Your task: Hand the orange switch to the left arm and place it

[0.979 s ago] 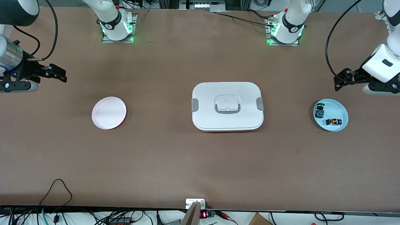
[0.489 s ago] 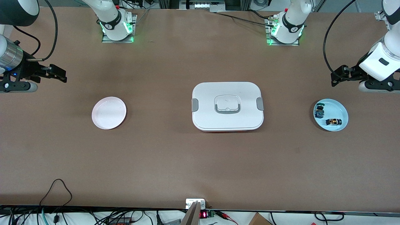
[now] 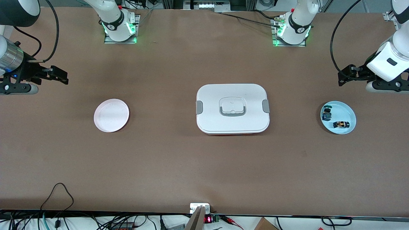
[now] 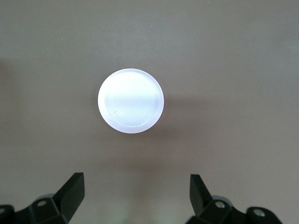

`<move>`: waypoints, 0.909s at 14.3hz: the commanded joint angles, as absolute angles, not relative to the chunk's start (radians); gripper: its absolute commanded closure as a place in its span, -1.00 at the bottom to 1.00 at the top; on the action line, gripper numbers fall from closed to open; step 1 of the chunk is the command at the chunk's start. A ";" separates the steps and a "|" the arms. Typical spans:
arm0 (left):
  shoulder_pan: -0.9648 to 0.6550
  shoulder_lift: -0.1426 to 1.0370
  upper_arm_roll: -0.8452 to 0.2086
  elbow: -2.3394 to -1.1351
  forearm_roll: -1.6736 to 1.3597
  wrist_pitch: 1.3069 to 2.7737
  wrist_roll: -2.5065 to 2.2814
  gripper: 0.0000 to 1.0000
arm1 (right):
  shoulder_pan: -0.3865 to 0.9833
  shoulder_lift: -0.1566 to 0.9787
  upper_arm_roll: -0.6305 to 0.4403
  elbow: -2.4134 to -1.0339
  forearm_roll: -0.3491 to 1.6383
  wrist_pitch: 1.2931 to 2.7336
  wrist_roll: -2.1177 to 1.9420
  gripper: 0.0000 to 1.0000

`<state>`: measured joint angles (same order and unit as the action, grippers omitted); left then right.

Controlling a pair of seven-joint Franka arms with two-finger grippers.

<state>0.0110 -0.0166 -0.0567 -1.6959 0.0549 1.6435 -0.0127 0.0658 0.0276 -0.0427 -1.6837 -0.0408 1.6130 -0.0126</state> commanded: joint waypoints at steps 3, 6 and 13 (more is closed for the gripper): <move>0.003 -0.012 -0.055 -1.675 0.031 1.626 -0.021 -1.00 | 0.055 0.026 -0.038 -1.671 -0.025 1.589 -0.020 -1.00; 0.005 -0.002 -0.055 -1.671 0.035 1.629 -0.011 -1.00 | 0.055 0.025 -0.038 -1.671 -0.025 1.589 -0.025 -1.00; 0.000 -0.002 -0.055 -1.672 0.035 1.628 -0.009 -1.00 | 0.057 0.023 -0.038 -1.671 -0.023 1.588 -0.046 -1.00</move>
